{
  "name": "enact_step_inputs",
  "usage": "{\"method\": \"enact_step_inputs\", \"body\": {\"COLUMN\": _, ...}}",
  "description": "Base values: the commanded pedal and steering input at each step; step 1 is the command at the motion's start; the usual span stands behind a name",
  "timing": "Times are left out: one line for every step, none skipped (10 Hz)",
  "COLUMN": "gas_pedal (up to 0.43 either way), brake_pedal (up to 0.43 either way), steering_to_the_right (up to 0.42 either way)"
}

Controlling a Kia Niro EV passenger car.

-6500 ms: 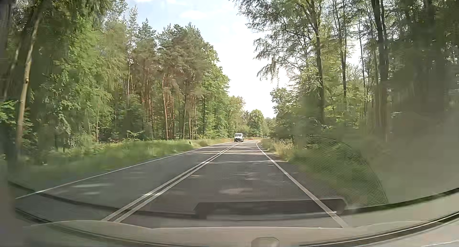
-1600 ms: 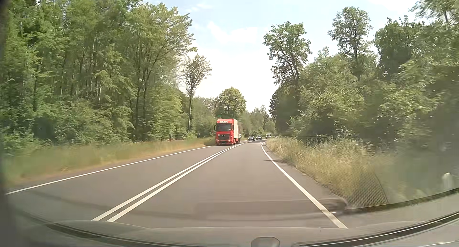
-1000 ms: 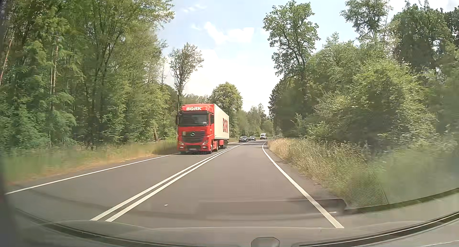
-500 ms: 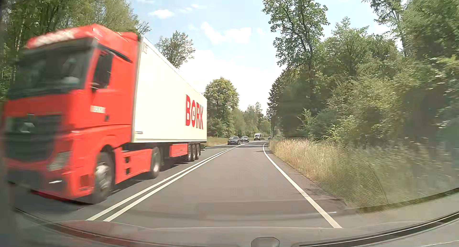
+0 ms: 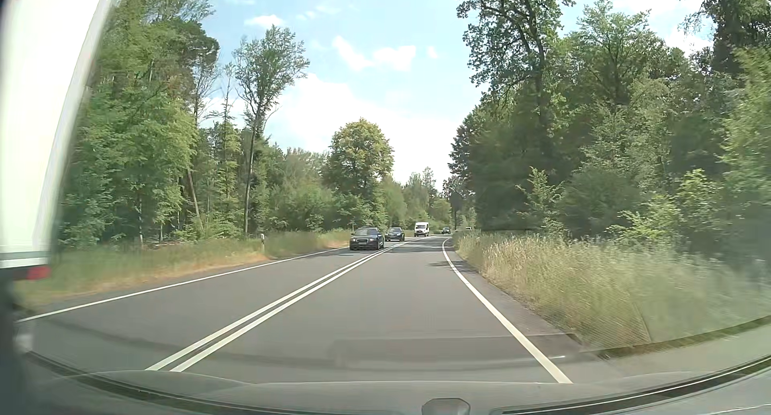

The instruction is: Follow the waypoints while adhering to traffic rules and regulations

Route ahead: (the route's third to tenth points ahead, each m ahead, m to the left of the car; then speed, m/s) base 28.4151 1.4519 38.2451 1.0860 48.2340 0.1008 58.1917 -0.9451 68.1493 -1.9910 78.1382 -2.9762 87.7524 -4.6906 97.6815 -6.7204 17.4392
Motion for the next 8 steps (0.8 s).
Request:
{"method": "enact_step_inputs", "body": {"gas_pedal": 0.059, "brake_pedal": 0.037, "steering_to_the_right": 0.008}}
{"method": "enact_step_inputs", "body": {"gas_pedal": 0.059, "brake_pedal": 0.03, "steering_to_the_right": 0.007}}
{"method": "enact_step_inputs", "body": {"gas_pedal": 0.059, "brake_pedal": 0.03, "steering_to_the_right": 0.008}}
{"method": "enact_step_inputs", "body": {"gas_pedal": 0.059, "brake_pedal": 0.037, "steering_to_the_right": 0.008}}
{"method": "enact_step_inputs", "body": {"gas_pedal": 0.059, "brake_pedal": 0.037, "steering_to_the_right": 0.008}}
{"method": "enact_step_inputs", "body": {"gas_pedal": 0.059, "brake_pedal": 0.037, "steering_to_the_right": 0.008}}
{"method": "enact_step_inputs", "body": {"gas_pedal": 0.059, "brake_pedal": 0.037, "steering_to_the_right": 0.008}}
{"method": "enact_step_inputs", "body": {"gas_pedal": 0.059, "brake_pedal": 0.037, "steering_to_the_right": 0.008}}
